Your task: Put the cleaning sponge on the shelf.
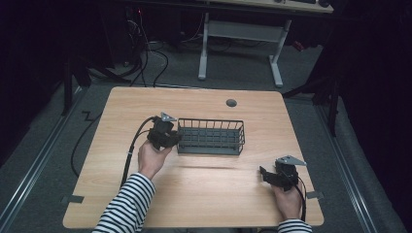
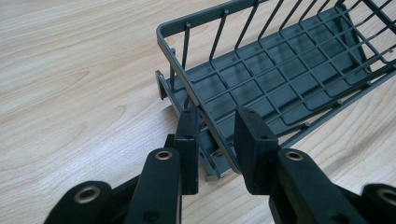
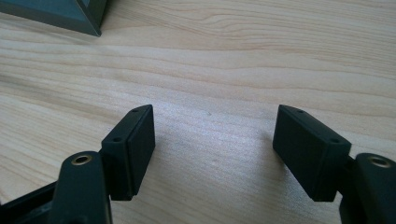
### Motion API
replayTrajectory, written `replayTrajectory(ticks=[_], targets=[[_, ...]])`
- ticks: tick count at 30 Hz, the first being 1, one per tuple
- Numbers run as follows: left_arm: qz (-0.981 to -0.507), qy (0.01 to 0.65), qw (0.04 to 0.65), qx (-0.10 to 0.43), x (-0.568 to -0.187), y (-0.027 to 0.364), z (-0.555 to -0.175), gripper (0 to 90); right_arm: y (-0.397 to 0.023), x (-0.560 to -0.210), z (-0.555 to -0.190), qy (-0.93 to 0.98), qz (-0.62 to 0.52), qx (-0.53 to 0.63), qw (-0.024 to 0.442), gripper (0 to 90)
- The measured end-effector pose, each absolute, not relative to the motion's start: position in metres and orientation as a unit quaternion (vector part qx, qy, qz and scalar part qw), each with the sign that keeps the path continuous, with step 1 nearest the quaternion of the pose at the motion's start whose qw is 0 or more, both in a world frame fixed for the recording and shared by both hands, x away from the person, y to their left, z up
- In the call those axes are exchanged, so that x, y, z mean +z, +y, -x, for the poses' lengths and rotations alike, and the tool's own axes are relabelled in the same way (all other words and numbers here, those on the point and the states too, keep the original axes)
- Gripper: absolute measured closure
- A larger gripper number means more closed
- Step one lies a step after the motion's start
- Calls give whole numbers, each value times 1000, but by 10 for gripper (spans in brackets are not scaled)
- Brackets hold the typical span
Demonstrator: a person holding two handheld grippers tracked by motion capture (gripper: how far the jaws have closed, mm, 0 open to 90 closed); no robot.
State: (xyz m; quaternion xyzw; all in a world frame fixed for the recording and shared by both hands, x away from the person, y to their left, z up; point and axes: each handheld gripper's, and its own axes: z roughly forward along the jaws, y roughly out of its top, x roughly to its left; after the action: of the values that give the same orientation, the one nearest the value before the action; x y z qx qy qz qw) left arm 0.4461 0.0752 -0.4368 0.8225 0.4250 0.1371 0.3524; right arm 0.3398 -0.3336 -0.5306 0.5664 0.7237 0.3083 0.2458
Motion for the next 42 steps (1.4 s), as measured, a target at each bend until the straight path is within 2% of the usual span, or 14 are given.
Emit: replayTrajectory(ticks=[21, 29, 42], targets=[[-822, 423, 364, 114, -436, 69, -444, 722, -333, -531, -340, 724, -567, 307, 246, 295], [-833, 400, 365, 114, -436, 52, -438, 726, -334, -531, -340, 724, -566, 308, 246, 295], [-840, 382, 371, 107, -435, 47, -424, 724, -334, -531, -340, 724, -567, 308, 246, 294]])
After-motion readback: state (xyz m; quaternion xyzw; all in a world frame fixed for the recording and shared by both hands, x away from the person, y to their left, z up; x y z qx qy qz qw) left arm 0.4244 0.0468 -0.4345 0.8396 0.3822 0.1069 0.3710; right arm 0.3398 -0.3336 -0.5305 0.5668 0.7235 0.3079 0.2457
